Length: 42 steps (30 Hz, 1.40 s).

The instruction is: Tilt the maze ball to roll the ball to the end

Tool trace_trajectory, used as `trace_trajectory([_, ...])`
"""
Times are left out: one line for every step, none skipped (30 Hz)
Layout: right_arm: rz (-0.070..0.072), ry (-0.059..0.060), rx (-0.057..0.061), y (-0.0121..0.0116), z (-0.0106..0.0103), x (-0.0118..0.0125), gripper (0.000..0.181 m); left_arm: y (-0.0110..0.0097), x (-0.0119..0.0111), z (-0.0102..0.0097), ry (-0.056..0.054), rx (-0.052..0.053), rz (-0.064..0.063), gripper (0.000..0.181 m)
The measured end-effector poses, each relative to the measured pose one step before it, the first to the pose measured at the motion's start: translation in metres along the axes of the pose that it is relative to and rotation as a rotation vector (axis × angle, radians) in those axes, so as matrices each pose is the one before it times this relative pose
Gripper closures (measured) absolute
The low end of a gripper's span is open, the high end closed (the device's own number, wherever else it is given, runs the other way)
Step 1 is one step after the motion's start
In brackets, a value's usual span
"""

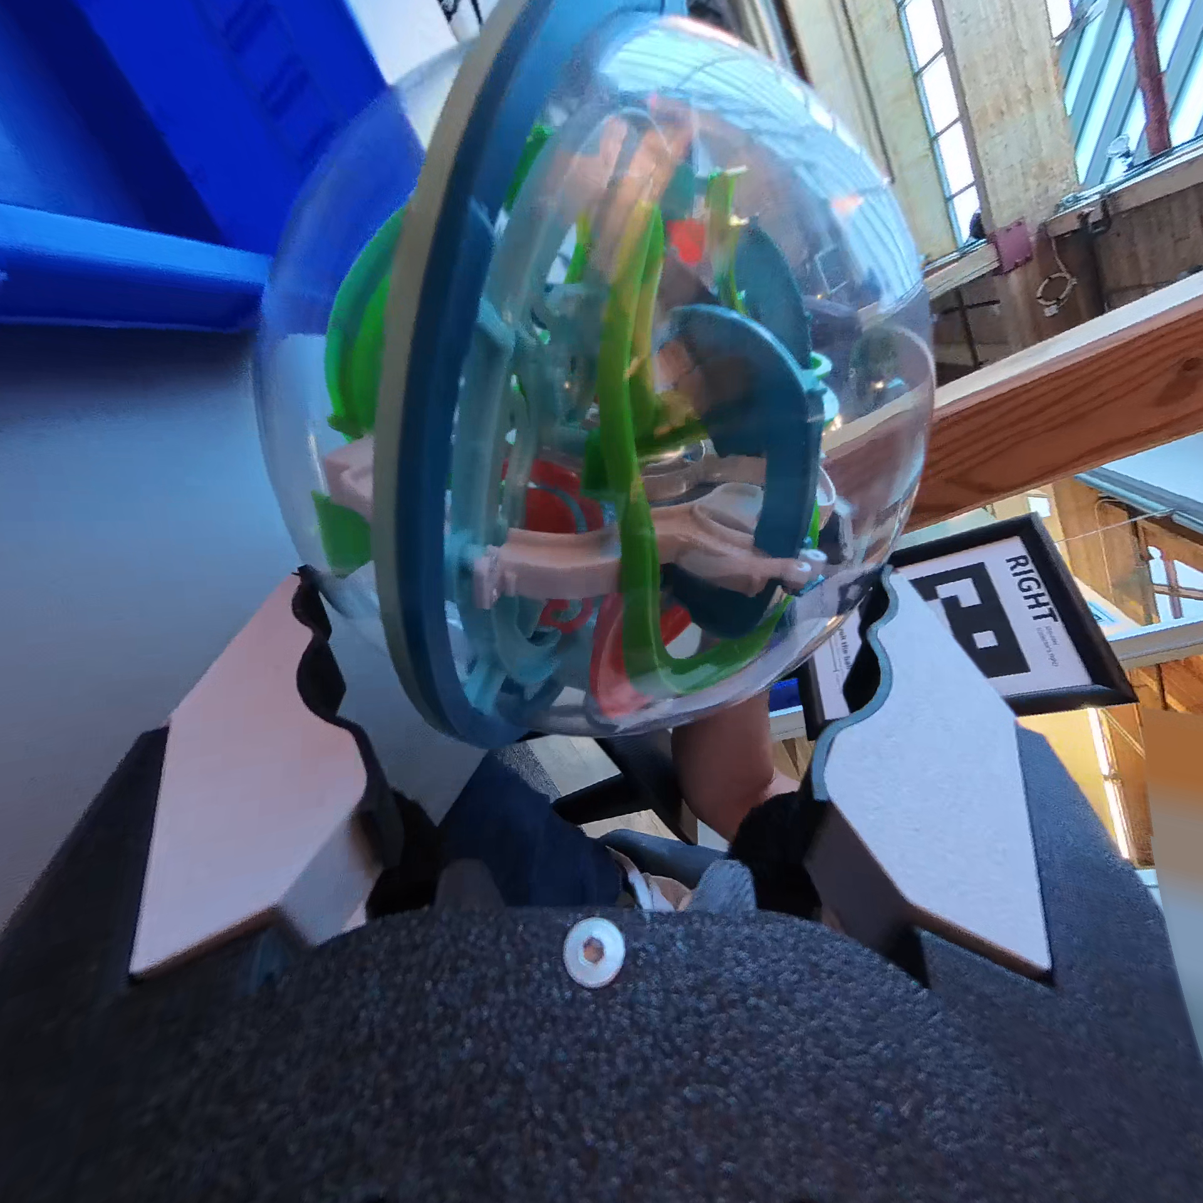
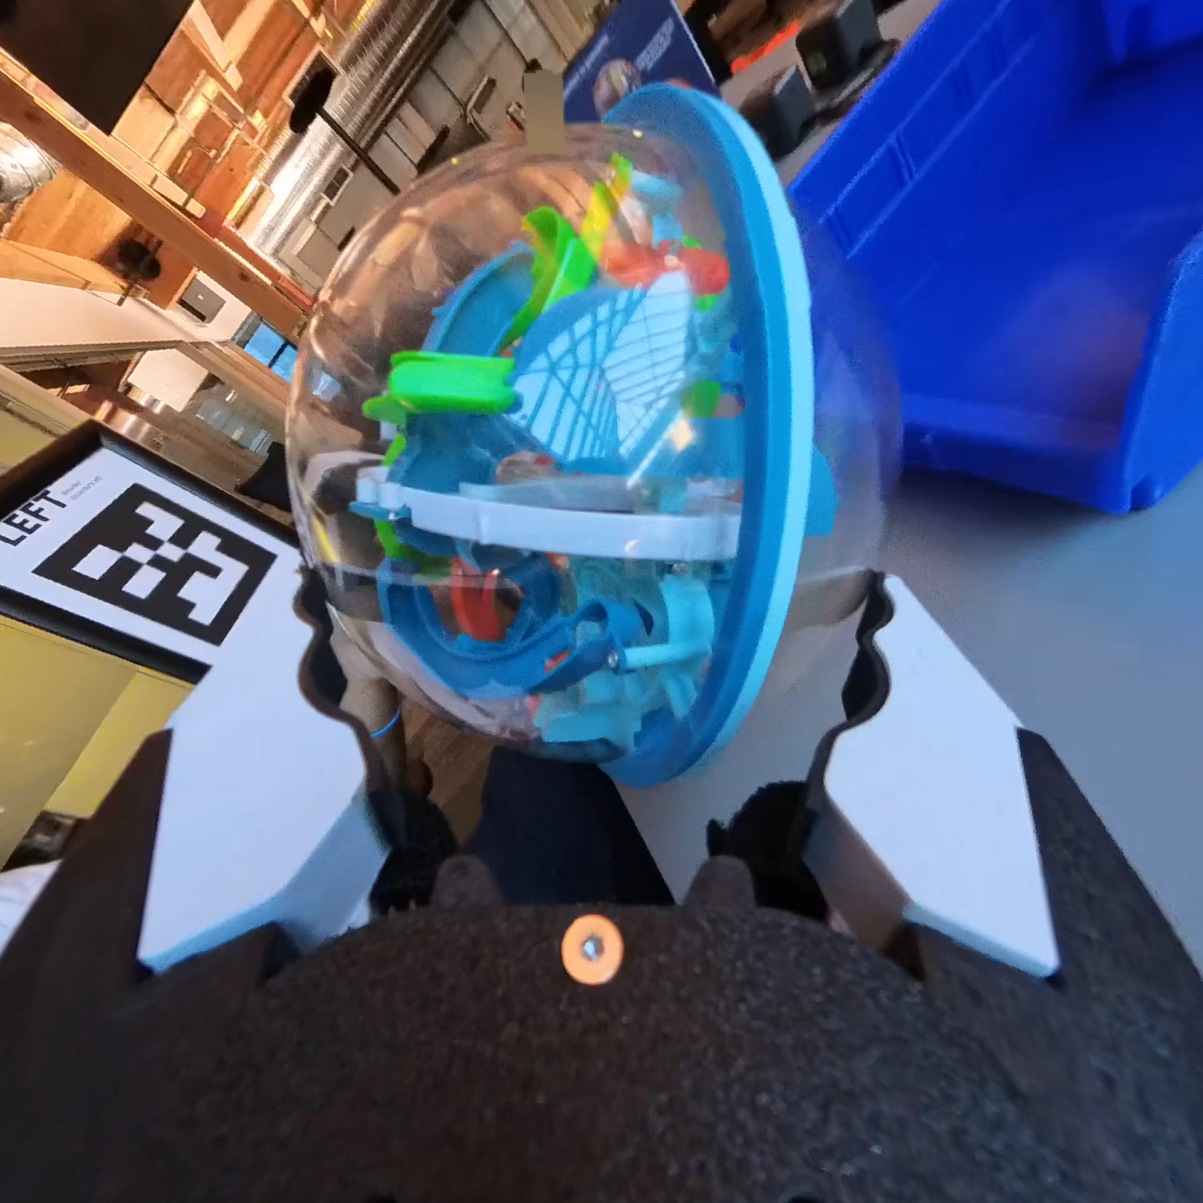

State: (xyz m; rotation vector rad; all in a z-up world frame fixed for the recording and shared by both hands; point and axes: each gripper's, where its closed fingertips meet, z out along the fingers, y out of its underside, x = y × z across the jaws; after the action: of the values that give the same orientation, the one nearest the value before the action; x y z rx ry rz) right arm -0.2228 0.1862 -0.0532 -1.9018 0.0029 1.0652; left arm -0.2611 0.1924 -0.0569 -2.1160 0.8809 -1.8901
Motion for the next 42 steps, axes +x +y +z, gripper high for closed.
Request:
trace_trajectory([0.0291, 0.0025, -0.0267, 0.00565, 0.00165, 0.00494, 0.028, 0.00192, -0.00587, 0.00109, -0.0070, -0.0108, -0.0167, 0.027])
trace_trajectory([0.0235, 0.0034, -0.0198, 0.00442, 0.00167, 0.00525, 0.027, 0.00205, -0.00587, 0.00138, -0.0027, -0.0141, -0.0178, 0.027])
trace_trajectory([0.0142, 0.0042, -0.0135, 0.00300, 0.00153, 0.00477, 0.027, 0.00223, -0.00525, 0.00151, 0.0012, -0.0193, -0.0137, 0.027])
trace_trajectory([0.0024, 0.0034, -0.0072, 0.00164, 0.00123, 0.00403, 0.027, 0.00225, -0.00443, 0.00126, 0.0033, -0.0238, -0.0080, 0.027])
trace_trajectory([-0.0015, 0.0018, -0.0050, 0.00114, 0.00118, 0.00304, 0.027, 0.00198, -0.00350, 0.00066, 0.0033, -0.0222, -0.0052, 0.027])
trace_trajectory([0.0004, 0.0003, -0.0065, 0.00127, 0.00121, 0.00230, 0.027, 0.00105, -0.00277, 0.00025, 0.0009, -0.0126, -0.0033, 0.027])
trace_trajectory([0.0046, -0.0005, -0.0072, 0.00139, 0.00124, 0.00184, 0.027, 0.00001, -0.00247, 0.00001, -0.0024, -0.0016, -0.0015, 0.027])
trace_trajectory([0.0085, -0.0010, -0.0050, 0.00147, 0.00132, 0.00185, 0.027, -0.00042, -0.00241, 0.00003, -0.0043, 0.0017, -0.0018, 0.027])
trace_trajectory([0.0089, -0.0020, -0.0030, 0.00157, 0.00140, 0.00204, 0.027, -0.00034, -0.00247, 0.00002, -0.0055, 0.0005, -0.0020, 0.027])
trace_trajectory([0.0094, -0.0022, -0.0044, 0.00197, 0.00144, 0.00215, 0.028, -0.00015, -0.00272, 0.00009, -0.0060, -0.0006, -0.0019, 0.027])
trace_trajectory([0.0088, -0.0033, -0.0059, 0.00185, 0.00140, 0.00227, 0.027, 0.00031, -0.00284, 0.00005, -0.0054, -0.0027, -0.0038, 0.027])
trace_trajectory([0.0044, -0.0066, -0.0010, 0.00102, 0.00120, 0.00176, 0.027, 0.00008, -0.00194, -0.00019, -0.0017, -0.0011, -0.0028, 0.027])
trace_trajectory([-0.0107, -0.0097, 0.0215, -0.00284, -0.00021, 0.00036, 0.029, -0.00034, -0.00069, -0.00070, 0.0028, 0.0001, -0.0026, 0.028])
trace_trajectory([0.0043, -0.0094, 0.0095, -0.00151, -0.00031, 0.00020, 0.030, 0.00023, -0.00032, -0.00064, 0.0034, -0.0047, -0.0057, 0.028])
trace_trajectory([0.0077, -0.0105, 0.0017, -0.00088, -0.00072, -0.00015, 0.031, 0.00028, -0.00027, -0.00068, 0.0034, -0.0041, -0.0025, 0.028])
trace_trajectory([0.0045, -0.0146, -0.0032, -0.00055, -0.00071, -0.00048, 0.031, 0.00023, -0.00023, -0.00065, 0.0024, -0.0035, 0.0001, 0.028])
trace_trajectory([0.0019, -0.0172, -0.0044, -0.00064, -0.00092, -0.00043, 0.031, 0.00005, -0.00029, -0.00066, 0.0023, -0.0022, -0.0012, 0.028])
trace_trajectory([-0.0018, -0.0157, 0.0006, -0.00098, -0.00106, -0.00015, 0.032, -0.00029, -0.00040, -0.00059, 0.0023, -0.0006, -0.0024, 0.028])
trace_trajectory([-0.0102, -0.0164, 0.0124, -0.00240, -0.00161, -0.00045, 0.033, -0.00069, -0.00040, -0.00070, 0.0018, 0.0017, -0.0016, 0.029])
trace_trajectory([-0.0198, -0.0141, 0.0221, -0.00361, -0.00225, -0.00067, 0.034, -0.00062, -0.00039, -0.00073, 0.0019, 0.0020, -0.0010, 0.029])
trace_trajectory([-0.0358, -0.0199, 0.0258, -0.00410, -0.00248, -0.00164, 0.034, -0.00060, -0.00039, -0.00085, 0.0027, 0.0010, -0.0018, 0.029])
trace_trajectory([-0.0401, -0.0196, 0.0216, -0.00395, -0.00292, -0.00188, 0.035, -0.00064, -0.00044, -0.00097, 0.0036, 0.0010, -0.0032, 0.029])
trace_trajectory([-0.0308, -0.0108, 0.0172, -0.00387, -0.00377, -0.00174, 0.035, -0.00067, -0.00028, -0.00118, 0.0046, 0.0011, -0.0042, 0.029])
trace_trajectory([-0.0302, -0.0074, 0.0197, -0.00494, -0.00480, -0.00163, 0.035, -0.00088, -0.00042, -0.00137, 0.0054, 0.0019, -0.0052, 0.029])
trace_trajectory([-0.0344, -0.0024, 0.0178, -0.00596, -0.00565, -0.00086, 0.034, -0.00082, -0.00051, -0.00155, 0.0062, 0.0011, -0.0058, 0.029])
trace_trajectory([-0.0455, 0.0097, 0.0183, -0.00733, -0.00639, 0.00093, 0.034, -0.00051, -0.00051, -0.00162, 0.0067, -0.0013, -0.0060, 0.029])
trace_trajectory([-0.0733, 0.0322, 0.0252, -0.00929, -0.00694, 0.00440, 0.034, 0.00007, -0.00039, -0.00148, 0.0067, -0.0046, -0.0054, 0.029])
trace_trajectory([-0.1115, 0.0763, 0.0038, -0.00704, -0.00667, 0.01036, 0.034, 0.00081, -0.00029, -0.00125, 0.0061, -0.0093, -0.0040, 0.029])
trace_trajectory([-0.1373, 0.0814, -0.0417, -0.00057, -0.00535, 0.01067, 0.036, 0.00099, -0.00021, -0.00090, 0.0049, -0.0095, -0.0023, 0.030])
trace_trajectory([-0.1286, 0.0512, -0.0433, 0.00132, -0.00286, 0.00576, 0.038, 0.00030, -0.00020, -0.00066, 0.0047, -0.0045, -0.0016, 0.030])
trace_trajectory([-0.0894, 0.0118, -0.0141, -0.00146, -0.00080, -0.00091, 0.036, -0.00014, -0.00028, -0.00049, 0.0049, -0.0017, -0.0020, 0.029])
trace_trajectory([-0.0595, -0.0208, 0.0116, -0.00510, -0.00005, -0.00647, 0.035, -0.00053, -0.00018, -0.00044, 0.0049, -0.0007, -0.0031, 0.030])
trace_trajectory([-0.0416, -0.0327, 0.0240, -0.00645, 0.00046, -0.00865, 0.038, -0.00053, -0.00021, -0.00053, 0.0044, 0.0010, -0.0044, 0.030])
trace_trajectory([-0.0366, -0.0370, 0.0230, -0.00476, 0.00174, -0.00970, 0.039, -0.00040, -0.00024, -0.00072, 0.0026, 0.0017, -0.0039, 0.030])
trace_trajectory([-0.0344, -0.0493, 0.0277, -0.00416, 0.00264, -0.01144, 0.039, -0.00008, -0.00020, -0.00092, 0.0001, -0.0008, -0.0005, 0.030])
trace_trajectory([-0.0209, -0.0564, 0.0355, -0.00452, 0.00278, -0.01177, 0.039, 0.00009, -0.00032, -0.00102, -0.0019, -0.0037, 0.0026, 0.030])
trace_trajectory([-0.0061, -0.0469, 0.0213, -0.00243, 0.00230, -0.00855, 0.039, -0.00030, -0.00031, -0.00131, -0.0029, -0.0027, 0.0026, 0.030])
trace_trajectory([-0.0035, -0.0281, -0.0001, -0.00012, 0.00213, -0.00378, 0.039, -0.00077, -0.00035, -0.00139, -0.0039, 0.0008, 0.0019, 0.030])
trace_trajectory([-0.0104, -0.0090, -0.0111, 0.00072, 0.00216, 0.00027, 0.039, -0.00108, -0.00054, -0.00139, -0.0046, 0.0027, 0.0024, 0.031])
trace_trajectory([-0.0185, -0.0017, -0.0037, -0.00075, 0.00258, 0.00171, 0.039, -0.00088, -0.00038, -0.00123, -0.0045, 0.0015, 0.0026, 0.030])
trace_trajectory([-0.0265, -0.0067, 0.0022, -0.00121, 0.00332, 0.00064, 0.039, -0.00039, -0.00027, -0.00076, -0.0035, -0.0016, 0.0024, 0.030])
trace_trajectory([-0.0219, -0.0143, -0.0053, 0.00012, 0.00507, -0.00115, 0.038, -0.00009, -0.00003, -0.00048, -0.0023, -0.0038, 0.0027, 0.030])
